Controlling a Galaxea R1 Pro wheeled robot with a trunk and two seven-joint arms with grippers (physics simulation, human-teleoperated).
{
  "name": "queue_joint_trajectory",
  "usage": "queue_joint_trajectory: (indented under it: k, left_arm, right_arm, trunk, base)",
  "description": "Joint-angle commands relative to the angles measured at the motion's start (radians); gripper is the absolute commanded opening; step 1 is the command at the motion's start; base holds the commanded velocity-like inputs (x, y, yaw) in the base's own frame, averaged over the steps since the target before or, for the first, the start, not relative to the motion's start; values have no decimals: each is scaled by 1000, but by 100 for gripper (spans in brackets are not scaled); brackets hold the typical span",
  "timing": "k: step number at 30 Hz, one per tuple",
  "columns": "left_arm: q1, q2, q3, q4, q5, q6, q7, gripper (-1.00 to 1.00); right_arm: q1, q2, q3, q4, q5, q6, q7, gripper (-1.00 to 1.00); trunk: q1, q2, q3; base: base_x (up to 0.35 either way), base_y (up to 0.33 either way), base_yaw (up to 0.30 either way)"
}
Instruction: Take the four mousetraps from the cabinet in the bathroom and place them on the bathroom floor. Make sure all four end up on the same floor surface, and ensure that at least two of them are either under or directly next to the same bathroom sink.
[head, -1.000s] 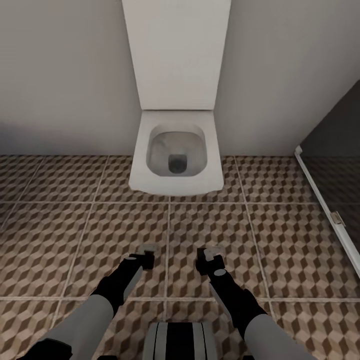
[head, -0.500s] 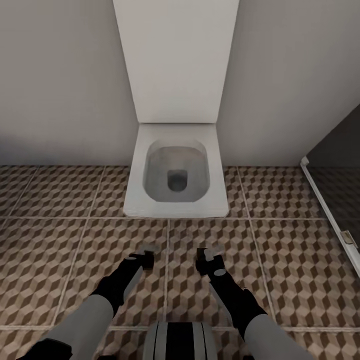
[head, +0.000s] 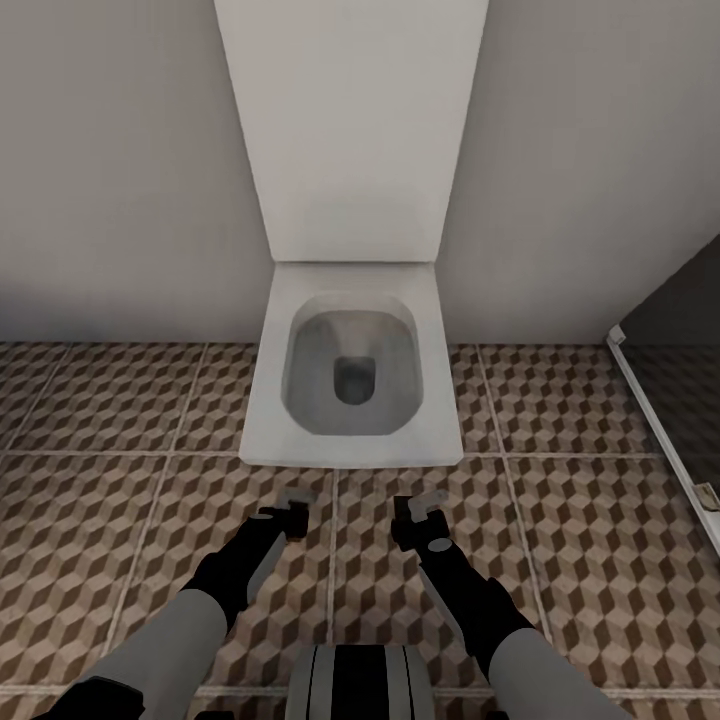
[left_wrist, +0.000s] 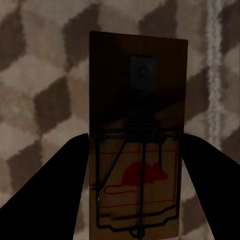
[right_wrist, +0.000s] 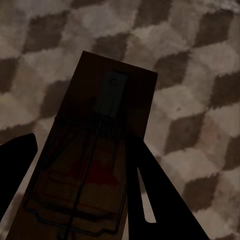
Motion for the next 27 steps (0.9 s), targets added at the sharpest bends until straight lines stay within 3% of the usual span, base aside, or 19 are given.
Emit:
queue_joint_trajectory:
  k: [1, 9, 23, 27]
  left_arm:
    - [0, 1, -7, -3, 10, 5, 10, -100]
    - [0, 1, -7, -1, 10, 5, 10, -100]
    - [0, 1, -7, -1, 10, 5, 10, -100]
    - [0, 1, -7, -1, 10, 5, 10, -100]
  right_arm:
    - [0, -1, 4, -1, 3, 7, -6, -100]
    - [0, -1, 4, -1, 3, 7, -6, -100]
    - [-1, -1, 4, -1, 3, 7, -6, -100]
    - [0, -1, 4, -1, 3, 7, -6, -100]
  trunk:
    - [0, 0, -1]
    - [0, 0, -1]
    - [6, -3, -55]
    - [6, -3, -55]
  base:
    - [5, 0, 0]
    - [0, 0, 0]
    - [0, 0, 0]
    - [0, 0, 0]
